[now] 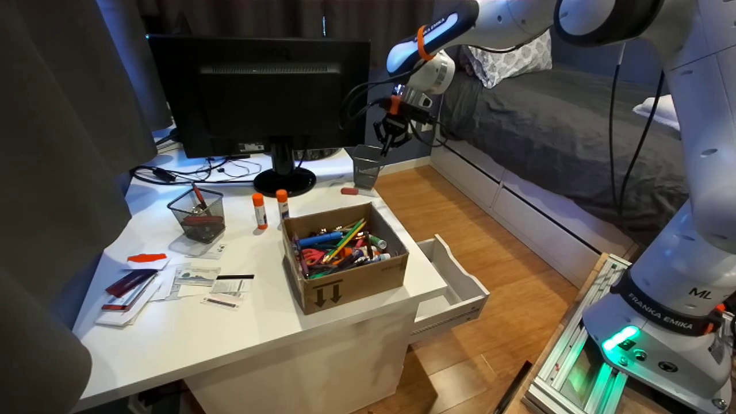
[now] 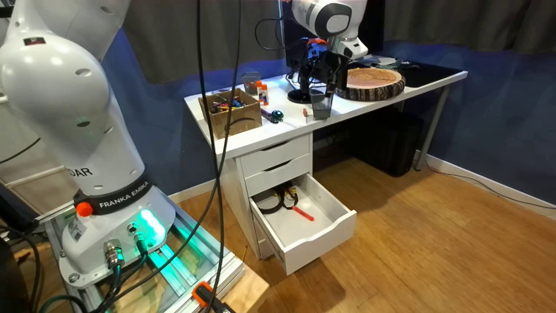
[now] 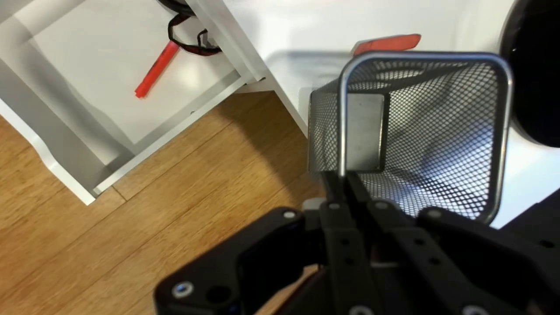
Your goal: Remove the cup from the drawer
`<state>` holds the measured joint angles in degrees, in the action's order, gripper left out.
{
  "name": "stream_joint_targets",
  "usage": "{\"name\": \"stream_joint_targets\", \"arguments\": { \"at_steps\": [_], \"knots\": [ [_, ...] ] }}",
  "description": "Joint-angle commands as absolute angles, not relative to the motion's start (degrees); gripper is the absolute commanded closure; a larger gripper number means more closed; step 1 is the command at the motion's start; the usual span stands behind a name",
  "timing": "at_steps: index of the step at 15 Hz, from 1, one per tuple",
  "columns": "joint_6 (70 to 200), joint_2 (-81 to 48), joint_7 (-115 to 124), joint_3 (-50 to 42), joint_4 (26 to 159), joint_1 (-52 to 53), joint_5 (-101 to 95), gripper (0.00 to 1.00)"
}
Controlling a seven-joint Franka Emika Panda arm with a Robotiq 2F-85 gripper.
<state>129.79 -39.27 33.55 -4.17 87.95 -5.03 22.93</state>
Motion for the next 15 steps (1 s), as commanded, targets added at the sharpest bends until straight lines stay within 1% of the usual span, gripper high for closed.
{"name": "stream_joint_targets", "arguments": {
  "at_steps": [1, 11, 12, 13, 15],
  "knots": [
    [129.98, -41.54, 34.60, -3.60, 84.83, -4.65, 23.46, 0.98],
    [130.51, -43.76, 32.18, -2.79, 82.67, -3.84, 22.41, 0.98],
    [130.62, -43.91, 32.12, -2.88, 82.48, -3.76, 22.29, 0.69],
    [130.55, -44.03, 31.95, -2.83, 82.27, -3.82, 22.33, 0.68],
    [130.67, -43.95, 31.49, -2.79, 82.07, -3.90, 22.40, 0.55]
  ]
}}
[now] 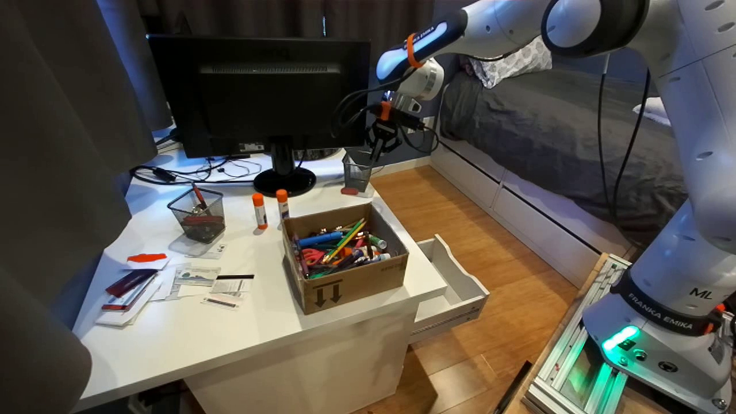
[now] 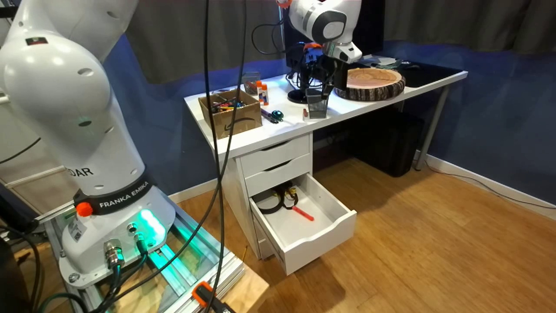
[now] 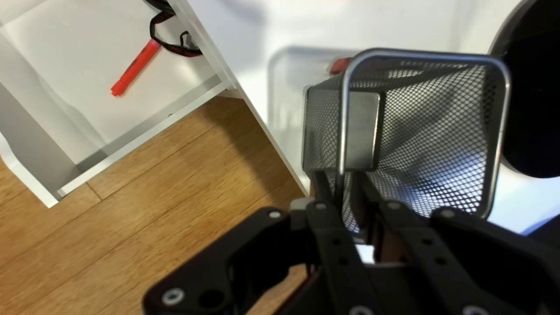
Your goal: Remove the cup from the drawer
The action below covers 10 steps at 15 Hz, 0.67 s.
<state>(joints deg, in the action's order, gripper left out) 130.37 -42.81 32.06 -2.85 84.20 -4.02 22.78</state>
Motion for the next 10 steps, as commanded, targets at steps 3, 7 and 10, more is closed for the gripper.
{"name": "stream_joint_targets", "arguments": {
  "at_steps": [3, 7, 10],
  "knots": [
    [129.61, -42.52, 28.07, -2.03, 82.66, -4.48, 22.51, 0.35],
    [129.47, -38.34, 17.36, 0.05, 86.39, -6.44, 23.29, 0.06],
    [125.60, -33.78, 5.92, 2.30, 90.91, -9.83, 24.45, 0.00]
  ]
}}
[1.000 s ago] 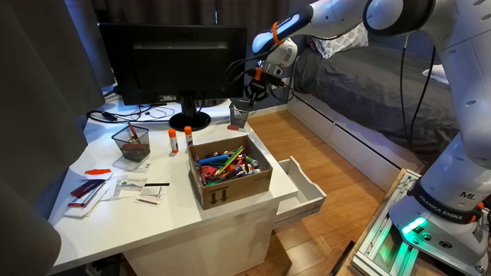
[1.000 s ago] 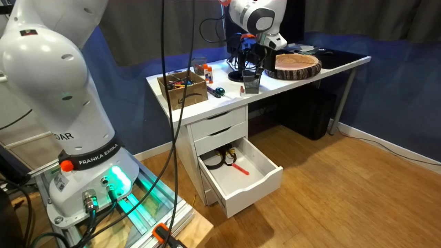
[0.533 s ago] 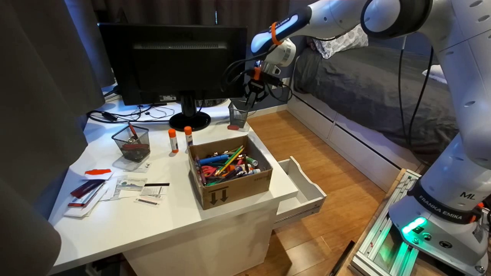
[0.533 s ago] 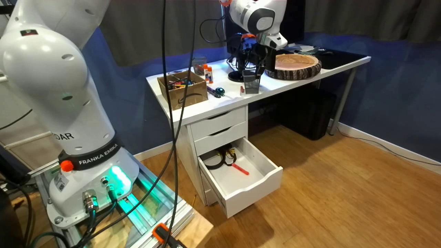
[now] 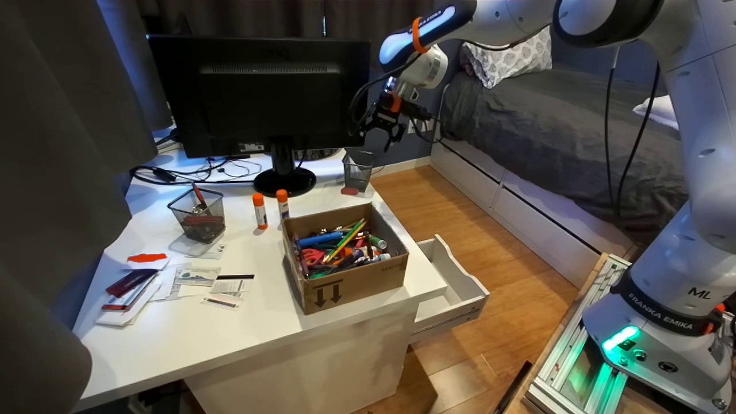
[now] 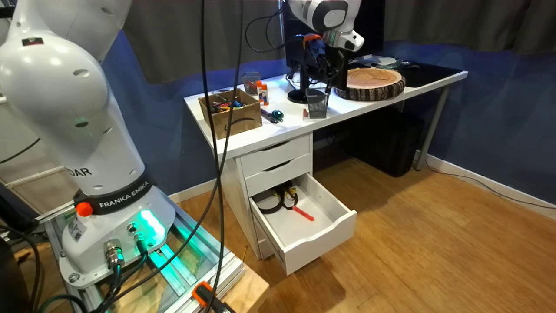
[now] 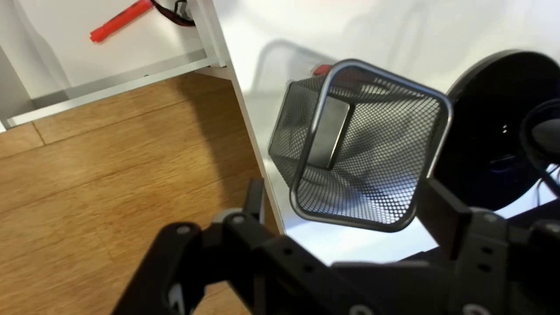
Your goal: Remove the cup from the drawer
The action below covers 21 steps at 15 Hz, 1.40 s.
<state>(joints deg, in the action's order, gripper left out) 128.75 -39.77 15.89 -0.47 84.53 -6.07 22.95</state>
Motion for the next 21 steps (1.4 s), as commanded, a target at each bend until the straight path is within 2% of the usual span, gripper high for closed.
{"name": "stream_joint_targets", "arguments": {
  "at_steps": [1, 9, 15, 21],
  "knots": [
    [124.45, -31.86, 2.02, 2.75, 93.18, -10.96, 24.67, 0.00],
    [114.96, -18.35, -25.12, 0.18, 111.89, -15.80, 20.97, 0.00],
    [125.34, -6.66, -27.94, -2.94, 128.53, -12.95, 13.71, 0.00],
    [135.91, 7.50, -19.95, -5.34, 144.02, -10.49, 0.94, 0.00]
  ]
}}
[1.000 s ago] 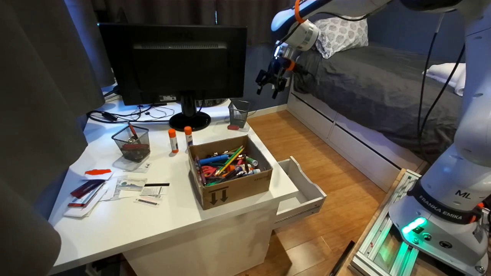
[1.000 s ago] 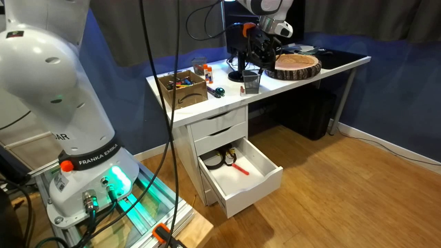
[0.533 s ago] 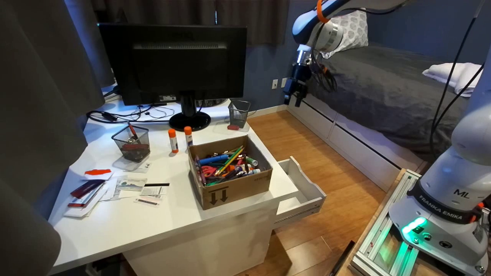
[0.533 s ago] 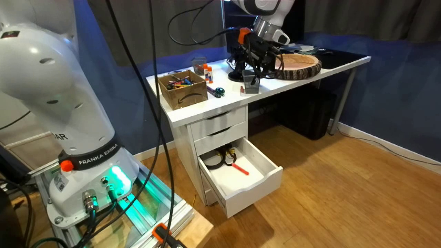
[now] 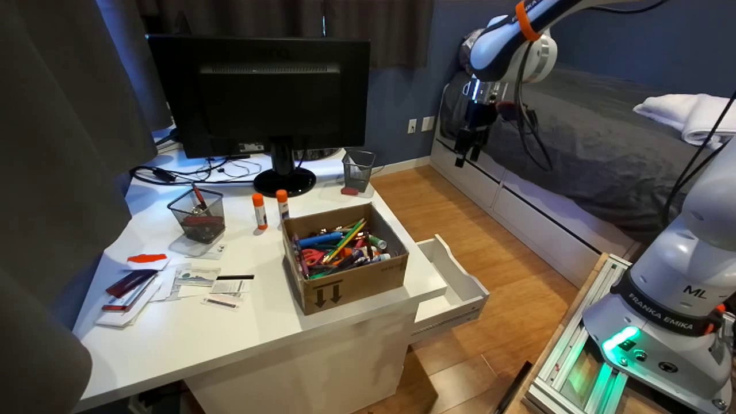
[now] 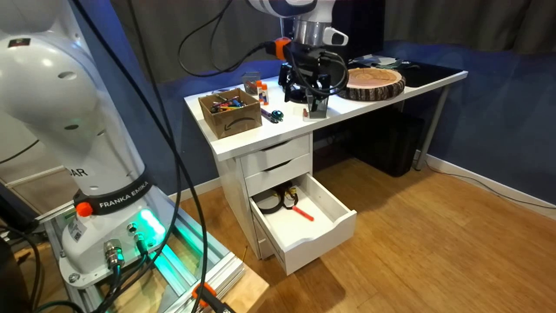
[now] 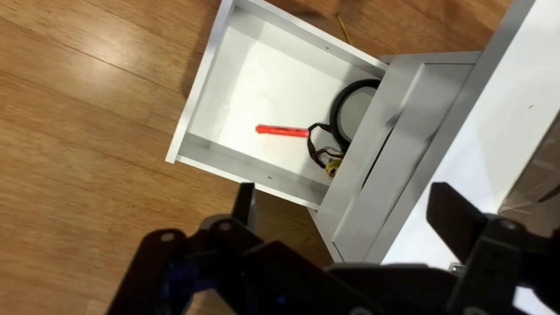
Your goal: Remove the cup from the drawer
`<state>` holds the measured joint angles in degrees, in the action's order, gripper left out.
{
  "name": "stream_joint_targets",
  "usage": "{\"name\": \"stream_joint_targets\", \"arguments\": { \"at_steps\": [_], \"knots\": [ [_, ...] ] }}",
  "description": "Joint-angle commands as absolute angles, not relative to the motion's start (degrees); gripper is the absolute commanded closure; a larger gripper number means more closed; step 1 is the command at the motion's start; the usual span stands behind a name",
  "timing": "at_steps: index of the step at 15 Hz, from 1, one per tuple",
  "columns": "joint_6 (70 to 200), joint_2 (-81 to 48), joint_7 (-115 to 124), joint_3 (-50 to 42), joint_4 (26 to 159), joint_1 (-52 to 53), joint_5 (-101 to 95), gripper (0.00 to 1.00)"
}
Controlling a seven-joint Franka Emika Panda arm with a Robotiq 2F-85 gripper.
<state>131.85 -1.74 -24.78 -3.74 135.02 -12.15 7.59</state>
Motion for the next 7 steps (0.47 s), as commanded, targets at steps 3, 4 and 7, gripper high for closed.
{"name": "stream_joint_targets", "arguments": {
  "at_steps": [3, 4, 7],
  "knots": [
    [135.90, 13.85, -17.97, -5.72, 148.65, -10.25, -3.71, 0.00],
    [134.33, 7.68, -19.61, -6.34, 143.57, -9.67, -0.93, 0.00],
    [134.31, 9.23, -19.43, -6.82, 144.58, -9.19, -1.21, 0.00]
  ]
}}
